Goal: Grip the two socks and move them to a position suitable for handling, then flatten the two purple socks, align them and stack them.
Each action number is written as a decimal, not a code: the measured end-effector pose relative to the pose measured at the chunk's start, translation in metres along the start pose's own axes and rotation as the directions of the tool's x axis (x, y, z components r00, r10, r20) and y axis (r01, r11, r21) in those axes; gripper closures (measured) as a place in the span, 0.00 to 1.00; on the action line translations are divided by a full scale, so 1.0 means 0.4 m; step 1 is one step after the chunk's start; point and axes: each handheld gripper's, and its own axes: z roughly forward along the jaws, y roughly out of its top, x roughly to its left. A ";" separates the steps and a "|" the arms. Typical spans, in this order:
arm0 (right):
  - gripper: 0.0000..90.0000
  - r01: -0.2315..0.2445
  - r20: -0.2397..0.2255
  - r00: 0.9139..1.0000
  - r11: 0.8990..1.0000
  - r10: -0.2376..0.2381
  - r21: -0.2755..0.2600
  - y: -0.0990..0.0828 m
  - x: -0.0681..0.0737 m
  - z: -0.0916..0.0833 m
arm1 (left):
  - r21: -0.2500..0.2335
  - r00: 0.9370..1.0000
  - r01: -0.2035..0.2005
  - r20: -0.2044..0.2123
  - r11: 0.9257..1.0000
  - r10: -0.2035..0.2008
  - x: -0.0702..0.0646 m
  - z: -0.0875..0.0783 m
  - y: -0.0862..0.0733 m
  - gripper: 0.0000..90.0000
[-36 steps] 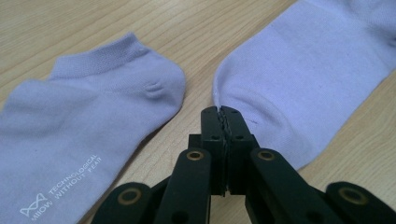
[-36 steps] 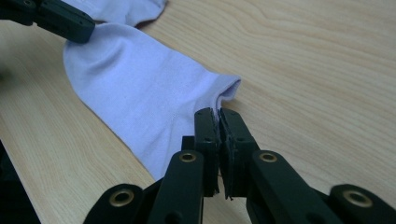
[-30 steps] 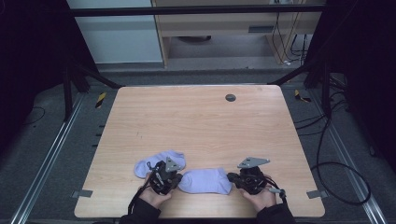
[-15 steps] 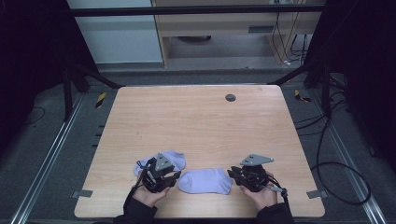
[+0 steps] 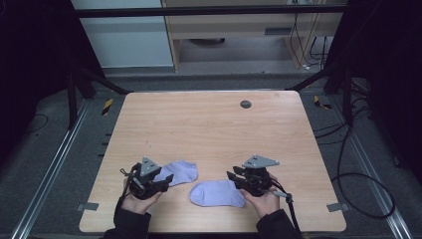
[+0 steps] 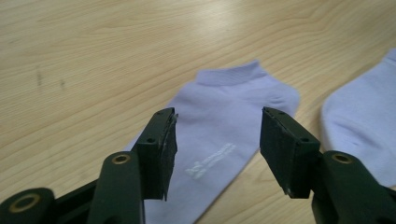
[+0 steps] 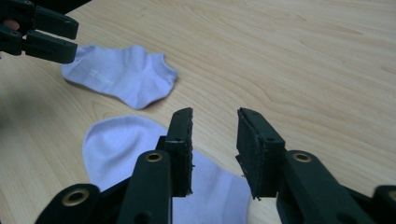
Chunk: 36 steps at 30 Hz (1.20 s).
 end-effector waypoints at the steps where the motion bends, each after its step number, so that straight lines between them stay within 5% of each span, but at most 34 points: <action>1: 0.71 -0.002 0.001 1.000 1.000 0.002 -0.001 0.006 0.006 0.006 | -0.002 1.000 0.010 -0.009 1.000 -0.010 0.009 -0.002 -0.003 0.50; 12: 0.61 0.022 0.000 1.000 1.000 -0.022 -0.013 0.061 0.065 0.089 | -0.007 0.995 0.070 -0.070 0.998 -0.070 0.089 -0.023 -0.040 0.48; 22: 0.62 0.020 0.013 1.000 1.000 -0.021 0.024 0.077 0.093 0.189 | 0.046 0.990 0.097 -0.106 0.994 -0.092 0.142 -0.008 -0.075 0.54; 36: 0.66 0.018 0.032 0.999 0.994 -0.022 0.110 0.065 0.107 0.307 | 0.092 0.992 0.103 -0.088 0.990 -0.095 0.144 0.023 -0.090 0.61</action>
